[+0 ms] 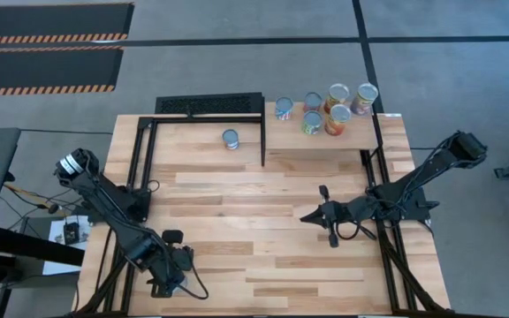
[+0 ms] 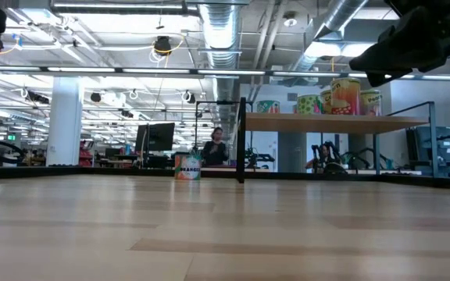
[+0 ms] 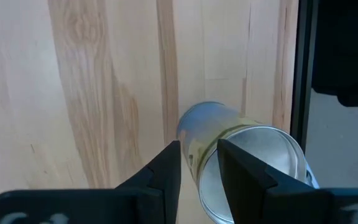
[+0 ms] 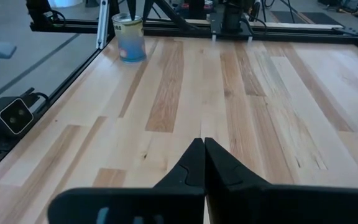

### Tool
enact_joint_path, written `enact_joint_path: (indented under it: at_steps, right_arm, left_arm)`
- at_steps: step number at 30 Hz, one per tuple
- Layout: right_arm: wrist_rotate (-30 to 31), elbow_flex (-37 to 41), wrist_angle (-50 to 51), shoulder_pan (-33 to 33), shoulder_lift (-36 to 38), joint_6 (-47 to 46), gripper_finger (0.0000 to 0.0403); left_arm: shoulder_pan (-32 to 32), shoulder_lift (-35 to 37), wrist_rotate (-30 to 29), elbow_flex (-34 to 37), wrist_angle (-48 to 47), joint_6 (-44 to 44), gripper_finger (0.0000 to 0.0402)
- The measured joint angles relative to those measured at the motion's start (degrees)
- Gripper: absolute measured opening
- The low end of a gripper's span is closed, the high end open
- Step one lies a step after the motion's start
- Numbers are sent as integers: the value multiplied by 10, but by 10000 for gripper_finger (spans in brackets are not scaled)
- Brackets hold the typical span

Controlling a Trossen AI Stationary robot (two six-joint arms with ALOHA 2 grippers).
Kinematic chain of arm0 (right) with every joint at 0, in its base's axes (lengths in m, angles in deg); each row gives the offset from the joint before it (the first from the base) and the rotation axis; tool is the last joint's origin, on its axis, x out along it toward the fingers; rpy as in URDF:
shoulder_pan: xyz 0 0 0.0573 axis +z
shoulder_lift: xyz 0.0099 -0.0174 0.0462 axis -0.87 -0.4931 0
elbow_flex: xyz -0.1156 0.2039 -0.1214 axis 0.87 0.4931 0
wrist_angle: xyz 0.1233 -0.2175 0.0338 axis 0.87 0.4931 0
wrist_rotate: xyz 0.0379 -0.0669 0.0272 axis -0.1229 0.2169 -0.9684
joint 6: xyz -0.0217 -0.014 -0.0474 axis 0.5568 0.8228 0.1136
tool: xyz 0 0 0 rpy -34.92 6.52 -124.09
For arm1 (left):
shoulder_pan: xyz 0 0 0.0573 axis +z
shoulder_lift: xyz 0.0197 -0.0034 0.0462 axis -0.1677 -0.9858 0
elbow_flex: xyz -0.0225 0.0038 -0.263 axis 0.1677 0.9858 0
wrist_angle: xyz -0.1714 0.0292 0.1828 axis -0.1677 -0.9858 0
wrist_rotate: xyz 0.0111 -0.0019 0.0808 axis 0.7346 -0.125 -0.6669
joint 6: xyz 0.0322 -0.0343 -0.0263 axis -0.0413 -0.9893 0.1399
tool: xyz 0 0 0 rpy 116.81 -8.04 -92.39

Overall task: Pick and place cans onto a shelf
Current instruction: Put the canned peaches on the shelf

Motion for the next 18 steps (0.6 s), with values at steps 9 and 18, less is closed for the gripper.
enact_joint_path:
  at_steps: [9, 18]
  right_arm:
    - [0, 0, 0, 0, 0, 0, 11]
    - [-1, 0, 0, 0, 0, 0, 11]
  left_arm:
    - [7, 0, 41, 1, -1, 33, 94]
    - [7, 0, 46, 1, -3, 72, 93]
